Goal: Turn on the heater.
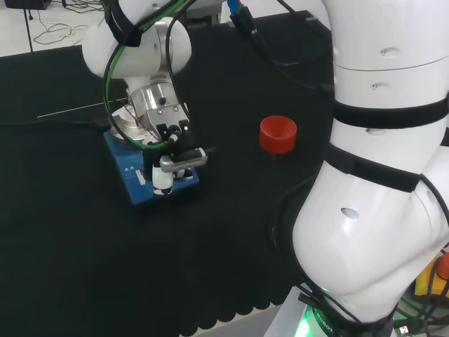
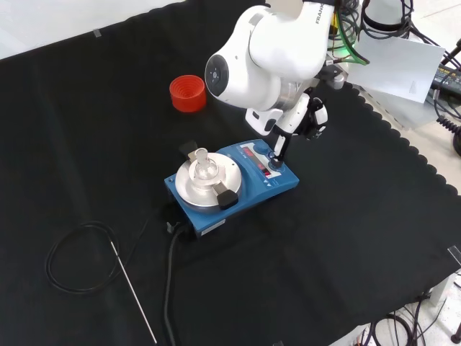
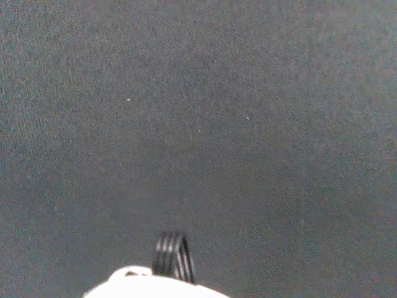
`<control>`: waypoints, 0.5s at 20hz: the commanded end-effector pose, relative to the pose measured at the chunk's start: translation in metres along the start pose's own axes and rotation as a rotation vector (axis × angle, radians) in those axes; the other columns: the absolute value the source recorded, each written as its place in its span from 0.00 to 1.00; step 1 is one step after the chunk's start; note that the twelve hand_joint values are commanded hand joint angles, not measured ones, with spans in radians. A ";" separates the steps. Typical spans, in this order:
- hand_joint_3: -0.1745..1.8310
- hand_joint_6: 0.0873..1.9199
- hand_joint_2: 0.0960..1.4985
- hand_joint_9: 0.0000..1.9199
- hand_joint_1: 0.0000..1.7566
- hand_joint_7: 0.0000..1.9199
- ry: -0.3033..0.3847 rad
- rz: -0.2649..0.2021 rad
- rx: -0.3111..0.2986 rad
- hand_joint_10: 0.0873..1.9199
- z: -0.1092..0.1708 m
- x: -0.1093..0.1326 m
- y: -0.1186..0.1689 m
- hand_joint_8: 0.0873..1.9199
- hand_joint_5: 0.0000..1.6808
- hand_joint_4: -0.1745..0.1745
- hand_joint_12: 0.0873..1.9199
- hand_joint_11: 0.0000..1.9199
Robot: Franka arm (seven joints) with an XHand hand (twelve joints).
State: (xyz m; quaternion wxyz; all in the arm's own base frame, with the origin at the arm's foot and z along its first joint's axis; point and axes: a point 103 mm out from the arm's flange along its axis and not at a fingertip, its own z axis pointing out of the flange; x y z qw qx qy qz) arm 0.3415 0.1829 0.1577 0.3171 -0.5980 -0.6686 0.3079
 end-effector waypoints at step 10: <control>0.62 0.02 0.42 0.90 0.83 0.88 -0.026 -0.015 -0.105 0.79 -0.054 0.010 -0.034 0.76 0.22 0.36 0.74 0.72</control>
